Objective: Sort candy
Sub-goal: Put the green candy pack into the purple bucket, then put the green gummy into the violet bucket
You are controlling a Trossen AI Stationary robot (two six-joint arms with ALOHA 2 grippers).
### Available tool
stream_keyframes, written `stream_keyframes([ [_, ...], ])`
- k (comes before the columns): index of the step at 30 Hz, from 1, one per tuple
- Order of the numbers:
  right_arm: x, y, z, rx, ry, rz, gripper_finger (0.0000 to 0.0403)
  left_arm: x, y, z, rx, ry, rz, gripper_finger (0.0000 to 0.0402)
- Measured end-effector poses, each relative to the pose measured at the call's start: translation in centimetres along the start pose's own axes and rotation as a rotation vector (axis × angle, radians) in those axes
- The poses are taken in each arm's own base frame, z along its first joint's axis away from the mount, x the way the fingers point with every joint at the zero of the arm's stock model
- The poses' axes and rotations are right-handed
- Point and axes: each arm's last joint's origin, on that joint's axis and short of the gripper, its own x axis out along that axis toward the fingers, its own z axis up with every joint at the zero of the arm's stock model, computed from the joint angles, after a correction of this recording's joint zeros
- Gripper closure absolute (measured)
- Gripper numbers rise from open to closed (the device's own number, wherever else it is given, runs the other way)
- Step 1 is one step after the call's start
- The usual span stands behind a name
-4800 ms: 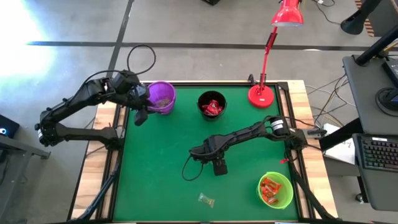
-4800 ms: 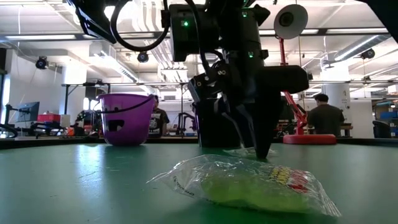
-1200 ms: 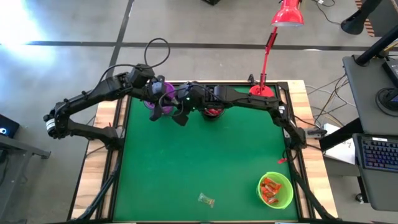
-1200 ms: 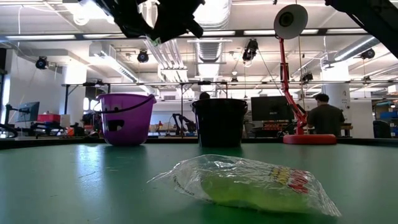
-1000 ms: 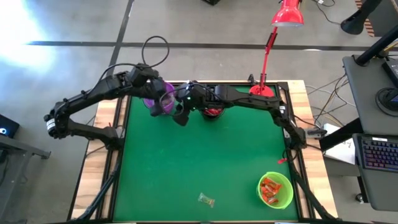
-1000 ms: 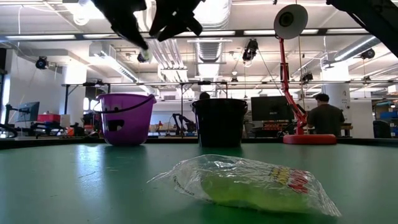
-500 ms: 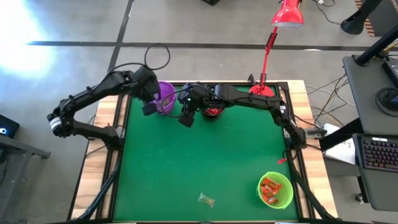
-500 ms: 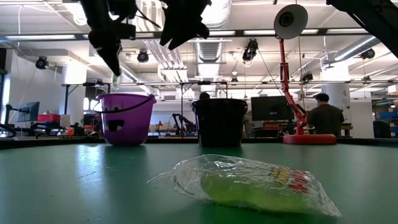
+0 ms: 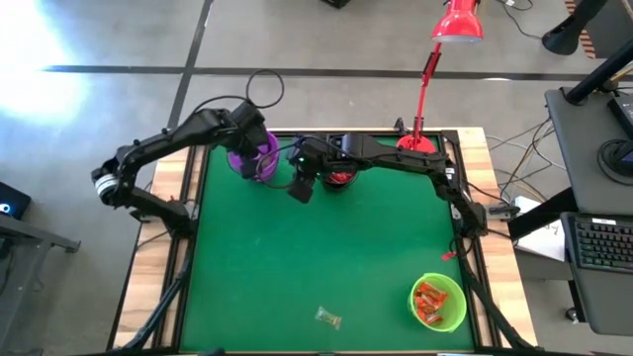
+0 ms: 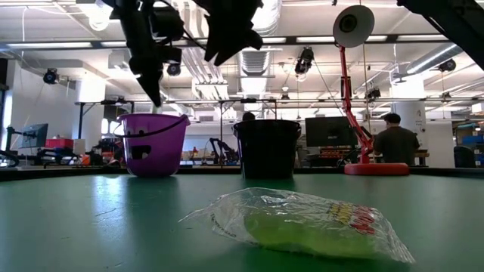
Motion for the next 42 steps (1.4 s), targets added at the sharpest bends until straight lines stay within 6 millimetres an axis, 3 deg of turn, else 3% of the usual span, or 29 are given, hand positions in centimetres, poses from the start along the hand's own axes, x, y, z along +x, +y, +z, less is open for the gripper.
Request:
stream_keyframes([
  [10, -0.1, 0.2, -0.9, 0.047, 0.079, -0.014, 0.0257, -0.3, 0.5, -0.2, -0.023, -0.012, -0.036, 0.0316],
  [17, -0.2, 0.5, -1.2, 0.070, 0.112, -0.002, 0.0261, -3.2, 0.4, -1.3, -0.031, -0.093, -0.013, 0.0289],
  [23, -0.5, 1.6, -2.2, 0.132, 0.252, 0.205, 0.0261, -6.2, -0.5, -3.0, -0.054, -0.197, -0.141, 0.0286],
  [30, -0.7, 5.6, -3.5, 0.082, 0.309, 0.273, 0.0261, -8.4, -1.0, -4.1, -0.056, -0.303, -0.206, 0.0286],
  [42, -0.1, 13.5, -7.2, -0.080, 0.387, 0.335, 0.0262, -9.5, -1.6, -5.6, -0.049, -0.299, -0.274, 0.0286],
])
